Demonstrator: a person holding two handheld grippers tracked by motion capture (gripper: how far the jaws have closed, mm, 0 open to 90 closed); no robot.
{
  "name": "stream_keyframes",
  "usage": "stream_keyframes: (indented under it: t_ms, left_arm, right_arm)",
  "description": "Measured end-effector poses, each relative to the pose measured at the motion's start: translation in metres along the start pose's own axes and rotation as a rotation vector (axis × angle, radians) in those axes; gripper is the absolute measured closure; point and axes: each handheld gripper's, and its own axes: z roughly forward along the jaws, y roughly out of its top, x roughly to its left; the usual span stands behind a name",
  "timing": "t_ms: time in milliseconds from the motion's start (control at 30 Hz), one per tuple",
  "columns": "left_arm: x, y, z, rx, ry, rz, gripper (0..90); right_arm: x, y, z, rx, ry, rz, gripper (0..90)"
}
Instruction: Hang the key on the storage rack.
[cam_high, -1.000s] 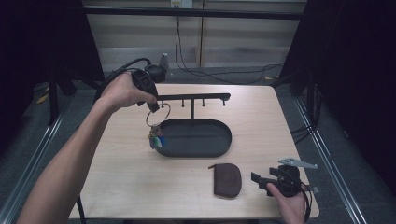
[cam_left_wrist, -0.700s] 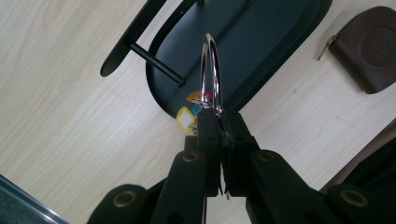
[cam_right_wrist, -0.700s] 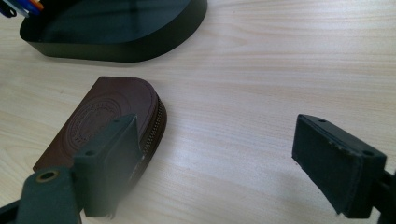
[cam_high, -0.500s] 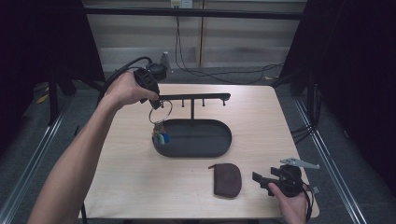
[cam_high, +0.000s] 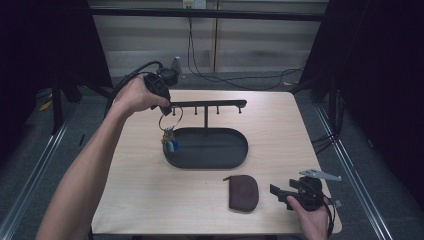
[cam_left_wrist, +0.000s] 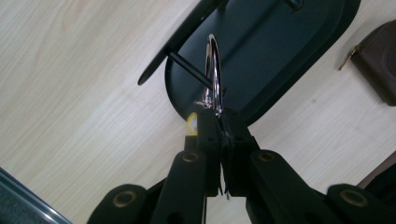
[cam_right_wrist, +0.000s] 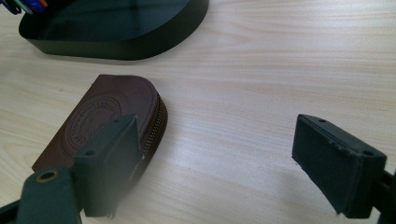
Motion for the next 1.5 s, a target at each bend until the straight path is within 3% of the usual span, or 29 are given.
stream_keyframes:
  t_ms: [167, 367, 767, 1067, 1333, 1500]
  left_arm:
    - [0.008, 0.000, 0.006, 0.008, 0.020, -0.018, 87.8]
    - [0.014, -0.004, 0.013, 0.005, 0.005, -0.034, 87.7]
    - [0.014, -0.001, 0.021, 0.018, 0.024, -0.020, 86.3]
    - [0.013, 0.000, 0.023, 0.022, 0.026, -0.034, 84.8]
    - [0.017, -0.006, 0.022, 0.000, 0.022, -0.056, 78.9]
    - [0.018, -0.010, 0.021, -0.018, 0.010, -0.067, 69.0]
  right_arm:
    - [-0.001, 0.000, 0.001, 0.003, 0.002, 0.000, 15.1]
    - [-0.001, 0.000, 0.001, 0.006, 0.002, 0.000, 15.2]
    - [-0.001, 0.000, 0.001, 0.006, 0.001, -0.004, 15.2]
    - [-0.002, 0.000, 0.001, 0.007, 0.000, -0.001, 15.2]
    - [-0.001, 0.001, 0.002, 0.009, 0.000, -0.002, 15.2]
    - [-0.001, 0.002, 0.003, 0.011, -0.001, -0.003, 15.2]
